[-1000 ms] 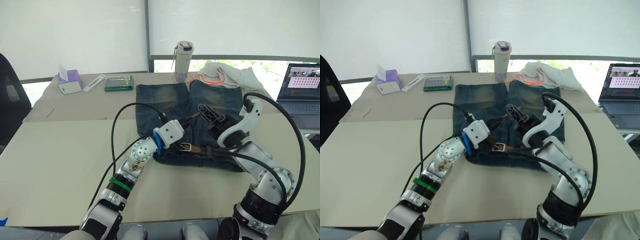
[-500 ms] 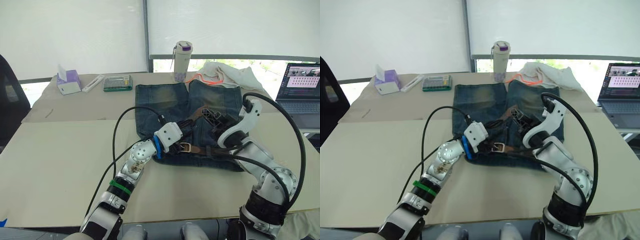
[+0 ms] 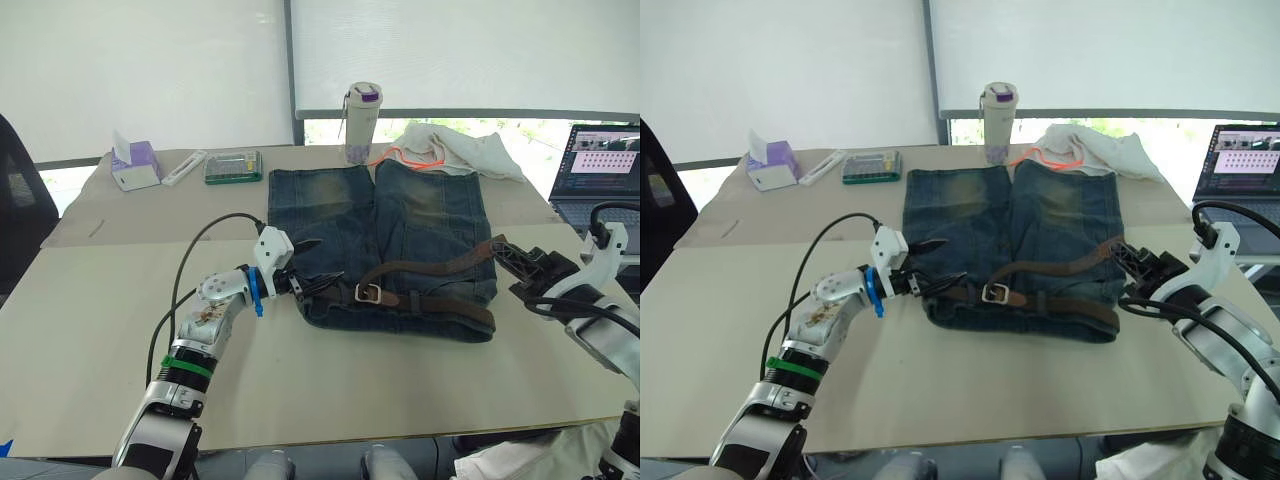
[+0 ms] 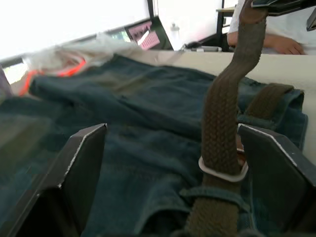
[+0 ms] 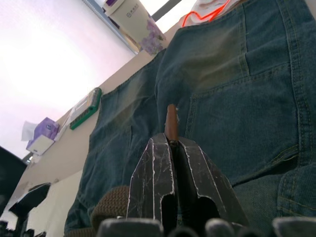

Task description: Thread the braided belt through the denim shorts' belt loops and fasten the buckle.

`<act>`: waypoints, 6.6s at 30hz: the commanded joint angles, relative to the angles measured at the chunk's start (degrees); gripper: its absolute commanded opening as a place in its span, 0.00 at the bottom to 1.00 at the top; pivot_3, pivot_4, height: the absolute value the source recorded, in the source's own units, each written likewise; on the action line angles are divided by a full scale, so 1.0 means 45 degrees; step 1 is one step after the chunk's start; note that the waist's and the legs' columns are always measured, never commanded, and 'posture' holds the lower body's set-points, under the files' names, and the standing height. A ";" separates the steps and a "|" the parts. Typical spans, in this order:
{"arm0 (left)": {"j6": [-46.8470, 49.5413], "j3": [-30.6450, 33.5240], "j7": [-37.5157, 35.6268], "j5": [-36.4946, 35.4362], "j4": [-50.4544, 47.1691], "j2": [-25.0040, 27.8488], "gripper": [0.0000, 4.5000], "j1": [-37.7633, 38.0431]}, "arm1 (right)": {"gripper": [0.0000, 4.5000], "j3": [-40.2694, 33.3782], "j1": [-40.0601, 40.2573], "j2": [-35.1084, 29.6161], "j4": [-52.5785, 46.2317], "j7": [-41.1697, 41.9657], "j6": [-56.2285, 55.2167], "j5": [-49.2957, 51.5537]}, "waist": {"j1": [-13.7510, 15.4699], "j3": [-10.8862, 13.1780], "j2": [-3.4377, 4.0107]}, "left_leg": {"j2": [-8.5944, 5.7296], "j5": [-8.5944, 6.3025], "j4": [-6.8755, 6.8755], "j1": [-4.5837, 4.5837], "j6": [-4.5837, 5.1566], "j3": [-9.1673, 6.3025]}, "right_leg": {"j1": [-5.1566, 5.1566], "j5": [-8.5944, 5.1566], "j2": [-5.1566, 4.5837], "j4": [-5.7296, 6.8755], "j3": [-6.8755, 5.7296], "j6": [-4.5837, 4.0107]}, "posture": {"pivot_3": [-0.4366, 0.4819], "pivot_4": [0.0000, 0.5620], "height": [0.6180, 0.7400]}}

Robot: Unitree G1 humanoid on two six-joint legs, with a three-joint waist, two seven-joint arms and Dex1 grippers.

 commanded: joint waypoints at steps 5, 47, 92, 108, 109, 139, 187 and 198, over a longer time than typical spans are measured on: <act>0.0471 0.0143 -0.2107 -0.0645 0.1550 -0.0654 0.99 -0.1162 | 0.00 0.0402 0.0344 -0.0125 -0.0069 0.0662 -0.0340 0.0556 | 0.0021 0.0002 -0.0002 | 0.0000 -0.0006 0.0008 0.0000 0.0010 0.0003 | -0.0001 0.0000 0.0000 0.0001 0.0001 -0.0001 | 0.48 0.27 1.00; -0.3921 -0.1599 -0.0884 0.5154 0.9623 -0.2778 0.00 -0.3187 | 0.00 0.0157 0.1687 -0.1345 -0.0359 0.0405 -0.1261 0.1183 | 0.0157 0.0002 -0.0013 | -0.0011 -0.0025 0.0033 0.0030 0.0042 0.0008 | 0.0076 -0.0044 -0.0011 -0.0008 0.0001 0.0080 | 0.48 0.27 1.00; -0.0322 0.1745 0.0132 0.1536 0.3960 -0.2436 0.00 -0.1845 | 0.00 0.1535 -0.0073 -0.0546 -0.0857 0.0309 -0.2598 0.2751 | 0.0023 -0.0036 0.0056 | -0.0013 -0.0070 0.0050 0.0040 0.0115 -0.0010 | 0.0098 -0.0058 -0.0025 -0.0005 0.0002 0.0092 | 0.48 0.27 1.00; -0.2375 0.0200 0.2313 0.3069 -0.1871 -0.2241 0.00 -0.0235 | 0.00 0.4407 -0.0787 0.3867 -0.1468 -0.3841 -0.5315 0.2940 | 0.0051 -0.0047 0.0074 | -0.0017 -0.0062 0.0053 -0.0003 0.0102 -0.0012 | 0.0015 -0.0024 -0.0021 0.0004 0.0014 0.0036 | 0.48 0.27 1.00; -0.3436 -0.0177 0.2874 0.4116 -0.1667 -0.1962 0.00 -0.0222 | 0.00 0.4542 -0.0842 0.4094 -0.1504 -0.3967 -0.5450 0.2894 | 0.0048 -0.0049 0.0077 | -0.0016 -0.0062 0.0052 -0.0001 0.0102 -0.0010 | 0.0016 -0.0023 -0.0016 0.0004 0.0014 0.0035 | 0.48 0.27 1.00; -0.6929 -0.2271 0.7812 0.8925 -0.0964 -0.1224 0.62 0.0083 | 0.00 0.5410 -0.0710 0.4970 -0.2170 -0.3805 -0.5898 0.2153 | 0.0037 -0.0052 0.0085 | -0.0011 -0.0062 0.0042 0.0005 0.0104 -0.0009 | 0.0009 -0.0022 -0.0011 0.0008 0.0015 0.0032 | 0.48 0.27 1.00; -1.0898 -0.2426 0.7040 0.7961 0.1153 0.1405 0.00 0.1162 | 0.64 1.1586 0.1576 -0.3159 -0.1369 0.7585 -1.0548 -1.7900 | 0.0072 -0.0031 0.0067 | -0.0022 -0.0047 0.0044 0.0012 0.0073 0.0009 | 0.0011 -0.0045 -0.0034 -0.0007 0.0007 0.0076 | 0.48 0.27 1.00; -1.1856 -0.2540 0.7098 0.8846 0.2233 0.1869 0.00 0.0945 | 0.64 1.1654 0.1275 -0.2168 -0.0481 0.7973 -1.0662 -2.0061 | 0.0047 -0.0034 0.0063 | -0.0020 -0.0047 0.0041 0.0027 0.0072 0.0006 | 0.0019 -0.0041 -0.0027 0.0001 0.0004 0.0068 | 0.48 0.27 1.00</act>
